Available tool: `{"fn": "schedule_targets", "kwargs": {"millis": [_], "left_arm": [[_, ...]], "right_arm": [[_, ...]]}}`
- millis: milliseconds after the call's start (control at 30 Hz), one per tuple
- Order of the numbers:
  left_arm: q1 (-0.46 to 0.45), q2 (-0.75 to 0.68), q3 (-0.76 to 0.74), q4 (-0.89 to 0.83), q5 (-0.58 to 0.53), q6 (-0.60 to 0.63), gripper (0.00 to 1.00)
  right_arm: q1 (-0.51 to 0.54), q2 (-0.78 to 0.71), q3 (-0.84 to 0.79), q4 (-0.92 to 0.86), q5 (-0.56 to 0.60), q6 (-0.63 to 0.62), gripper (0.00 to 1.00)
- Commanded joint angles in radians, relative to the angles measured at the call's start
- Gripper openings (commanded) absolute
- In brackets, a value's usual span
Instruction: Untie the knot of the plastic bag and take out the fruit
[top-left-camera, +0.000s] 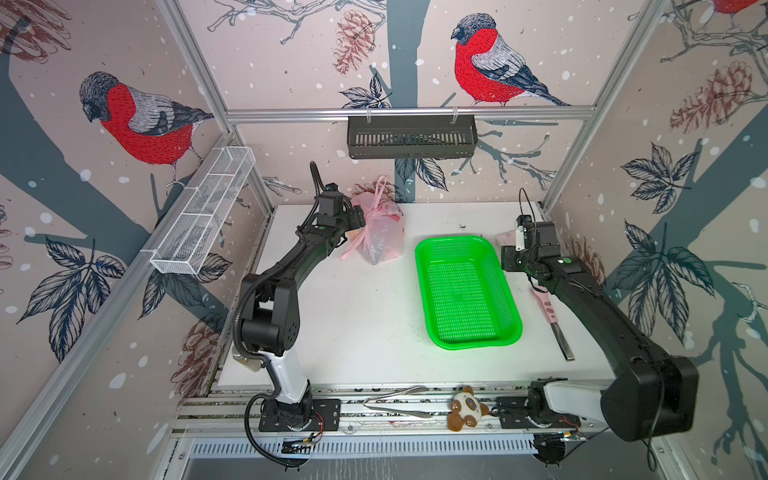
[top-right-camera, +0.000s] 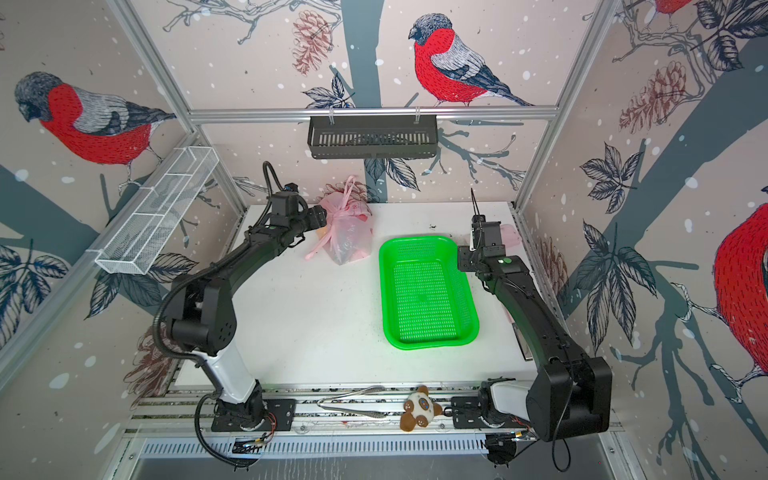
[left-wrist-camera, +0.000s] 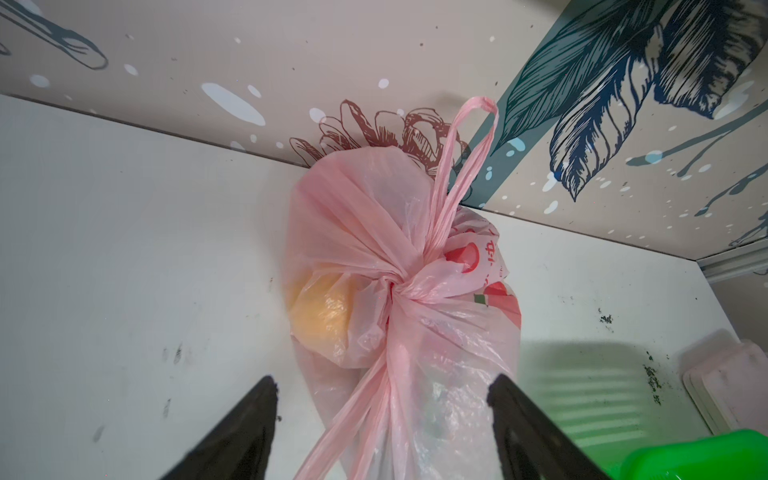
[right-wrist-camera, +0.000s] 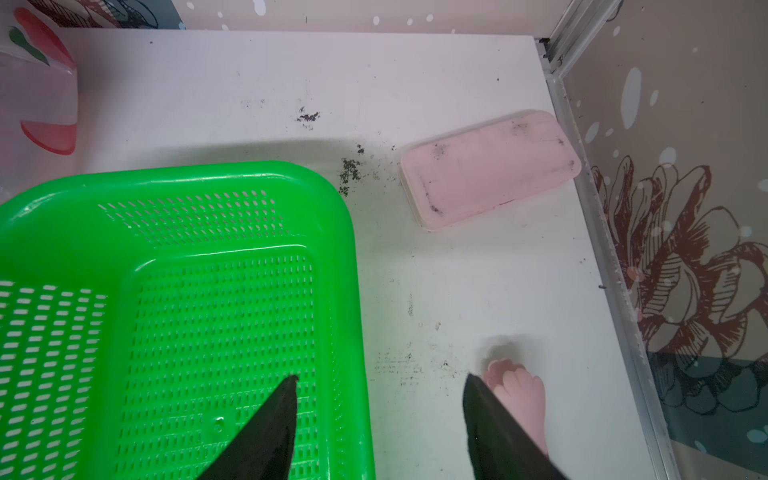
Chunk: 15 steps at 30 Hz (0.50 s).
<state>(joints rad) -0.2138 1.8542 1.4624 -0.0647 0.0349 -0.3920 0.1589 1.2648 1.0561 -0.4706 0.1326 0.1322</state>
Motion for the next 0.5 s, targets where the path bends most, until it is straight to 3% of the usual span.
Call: {"fn": "schedule_targets", "kwargs": {"millis": [0, 200, 467], "left_arm": [[-0.025, 0.078, 0.09, -0.029, 0.037, 0.004, 0.73], [-0.069, 0.211, 0.218, -0.083, 0.005, 0.005, 0.71], [-0.098, 0.262, 0.236, -0.102, -0.124, 0.022, 0.73]], "right_arm": [[0.001, -0.039, -0.011, 0.045, 0.012, 0.016, 0.65], [-0.007, -0.053, -0.011, 0.066, 0.003, 0.015, 0.65], [-0.009, -0.045, -0.029, 0.093, -0.032, 0.014, 0.65]]}}
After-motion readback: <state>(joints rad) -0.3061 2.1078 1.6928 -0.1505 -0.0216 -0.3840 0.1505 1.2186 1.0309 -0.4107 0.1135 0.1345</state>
